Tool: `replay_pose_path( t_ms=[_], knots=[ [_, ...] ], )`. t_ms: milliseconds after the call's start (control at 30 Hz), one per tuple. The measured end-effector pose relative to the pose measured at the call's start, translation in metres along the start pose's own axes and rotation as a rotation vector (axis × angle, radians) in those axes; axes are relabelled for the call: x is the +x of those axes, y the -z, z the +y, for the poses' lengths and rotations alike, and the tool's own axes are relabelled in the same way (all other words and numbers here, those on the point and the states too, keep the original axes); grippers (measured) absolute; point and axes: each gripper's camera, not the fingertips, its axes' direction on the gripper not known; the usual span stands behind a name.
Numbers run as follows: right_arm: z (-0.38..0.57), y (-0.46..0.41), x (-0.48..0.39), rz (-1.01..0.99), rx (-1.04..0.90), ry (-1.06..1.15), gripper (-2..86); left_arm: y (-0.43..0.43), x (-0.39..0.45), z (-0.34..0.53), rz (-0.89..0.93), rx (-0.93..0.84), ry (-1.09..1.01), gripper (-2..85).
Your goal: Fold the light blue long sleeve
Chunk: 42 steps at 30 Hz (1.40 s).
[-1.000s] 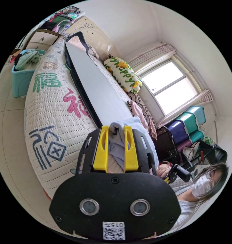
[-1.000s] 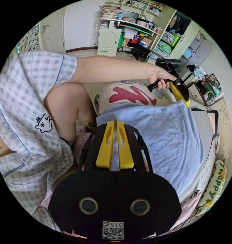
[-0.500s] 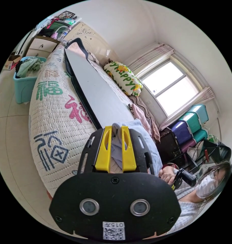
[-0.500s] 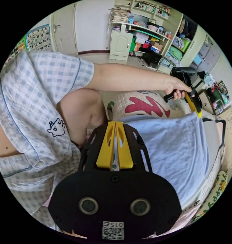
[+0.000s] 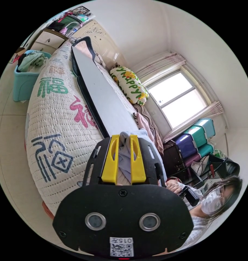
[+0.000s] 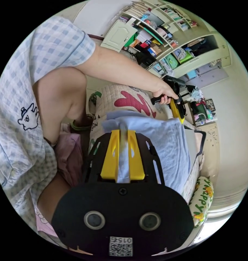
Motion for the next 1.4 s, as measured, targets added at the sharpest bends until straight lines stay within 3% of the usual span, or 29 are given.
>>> replay_pose_path(
  t_ms=[100, 233, 433, 533, 700, 767, 900, 967, 1067, 1200, 1267, 1400],
  knots=[
    [0.006, 0.009, 0.021, -0.124, 0.059, -0.104, 1.3, 0.001, 0.008, -0.001, -0.024, 0.004, -0.028, 6.1],
    [0.018, 0.039, 0.047, -0.236, 0.294, -0.221, -0.4, 0.010, 0.030, -0.006, -0.060, 0.040, -0.086, 5.3],
    [0.000, -0.003, 0.053, -0.297, 0.128, -0.182, -0.5, -0.002, 0.026, -0.005, -0.218, 0.003, -0.071, 5.0],
    [0.003, -0.006, 0.068, -0.357, 0.130, -0.212, 0.2, -0.003, 0.019, -0.004, -0.184, 0.003, -0.043, 5.3],
    [0.023, 0.019, 0.071, -0.438, 0.117, -0.144, 0.8, -0.003, 0.037, -0.007, -0.308, -0.070, -0.089, 7.3],
    [0.038, 0.042, 0.074, -0.566, 0.178, -0.083, -0.5, 0.005, 0.050, -0.008, -0.359, -0.086, -0.112, 8.0],
    [0.076, 0.073, 0.107, -0.464, 0.300, -0.219, -0.8, 0.025, 0.081, -0.006, -0.418, -0.042, -0.175, 8.0],
    [0.104, 0.080, 0.133, -0.282, 0.298, -0.362, -0.7, 0.022, 0.107, -0.004, -0.402, -0.052, -0.254, 8.0],
    [0.124, 0.081, 0.157, -0.174, 0.273, -0.459, -0.7, -0.008, 0.128, -0.007, -0.353, -0.104, -0.325, 7.8],
    [0.123, 0.065, 0.169, -0.226, 0.165, -0.420, -0.9, -0.060, 0.118, -0.020, -0.360, -0.222, -0.317, 6.6],
    [0.120, 0.047, 0.171, -0.346, 0.049, -0.358, -1.0, -0.069, 0.097, -0.028, -0.382, -0.205, -0.279, 3.9],
    [0.134, 0.052, 0.185, -0.409, 0.063, -0.355, -1.0, -0.054, 0.065, -0.038, -0.263, -0.160, -0.214, 0.4]
  ],
)
